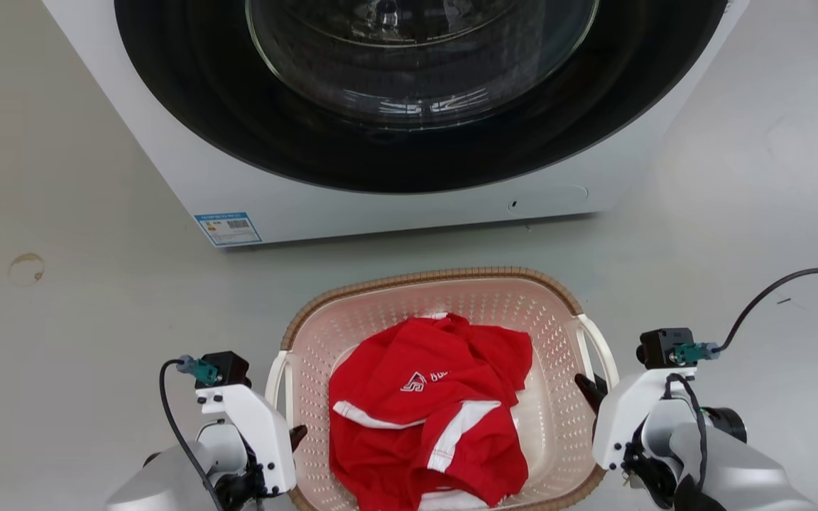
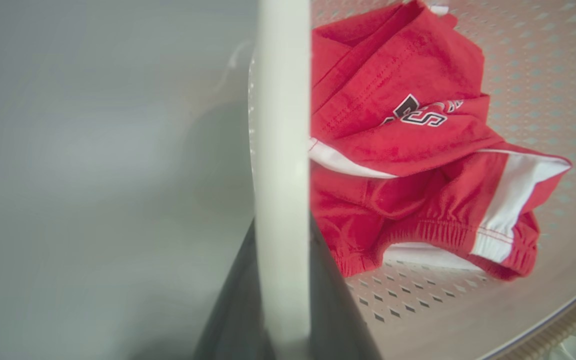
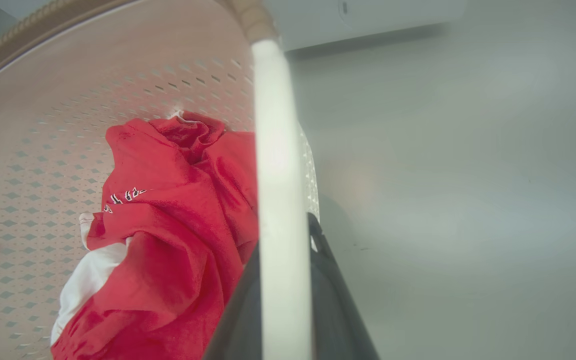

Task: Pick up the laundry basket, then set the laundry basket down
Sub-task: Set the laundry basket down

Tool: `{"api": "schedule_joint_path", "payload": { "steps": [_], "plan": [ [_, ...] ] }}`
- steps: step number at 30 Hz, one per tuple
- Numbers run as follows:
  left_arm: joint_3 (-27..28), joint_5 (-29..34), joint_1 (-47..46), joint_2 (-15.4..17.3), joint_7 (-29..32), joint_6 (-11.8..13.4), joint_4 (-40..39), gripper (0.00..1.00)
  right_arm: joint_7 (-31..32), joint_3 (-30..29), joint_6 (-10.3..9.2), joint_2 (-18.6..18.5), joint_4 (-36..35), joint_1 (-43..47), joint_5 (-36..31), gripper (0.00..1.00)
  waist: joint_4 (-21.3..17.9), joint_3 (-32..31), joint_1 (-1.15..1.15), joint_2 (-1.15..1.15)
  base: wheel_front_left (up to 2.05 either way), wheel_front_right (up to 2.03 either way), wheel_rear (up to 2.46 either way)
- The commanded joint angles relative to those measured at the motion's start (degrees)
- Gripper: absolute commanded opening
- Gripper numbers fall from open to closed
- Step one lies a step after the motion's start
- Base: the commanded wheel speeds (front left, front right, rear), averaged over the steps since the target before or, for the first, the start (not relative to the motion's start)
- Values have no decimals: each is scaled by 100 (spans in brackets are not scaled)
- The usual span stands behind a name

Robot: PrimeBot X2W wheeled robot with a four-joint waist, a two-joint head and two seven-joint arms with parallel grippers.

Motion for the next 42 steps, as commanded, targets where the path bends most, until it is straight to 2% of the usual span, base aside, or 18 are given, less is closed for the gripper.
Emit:
{"api": "schedule_joint_path", "payload": {
  "steps": [1, 24, 42],
  "plan": [
    [105, 101, -225, 782, -87, 136, 350, 0, -183, -64, -82, -745, 380, -143, 68, 0, 11, 237, 0, 0, 0, 0, 0],
    [-84, 459, -1861, 627, -402, 136, 171, 0, -576, -40, -82, -745, 567, -1411, -162, 0, 328, 2340, 0, 0, 0, 0, 0],
    [-355, 736, -2824, 429, -583, 136, 69, 0, -813, -177, -82, -745, 699, -2111, -378, 0, 446, 3408, 0, 0, 0, 0, 0]
  ]
}}
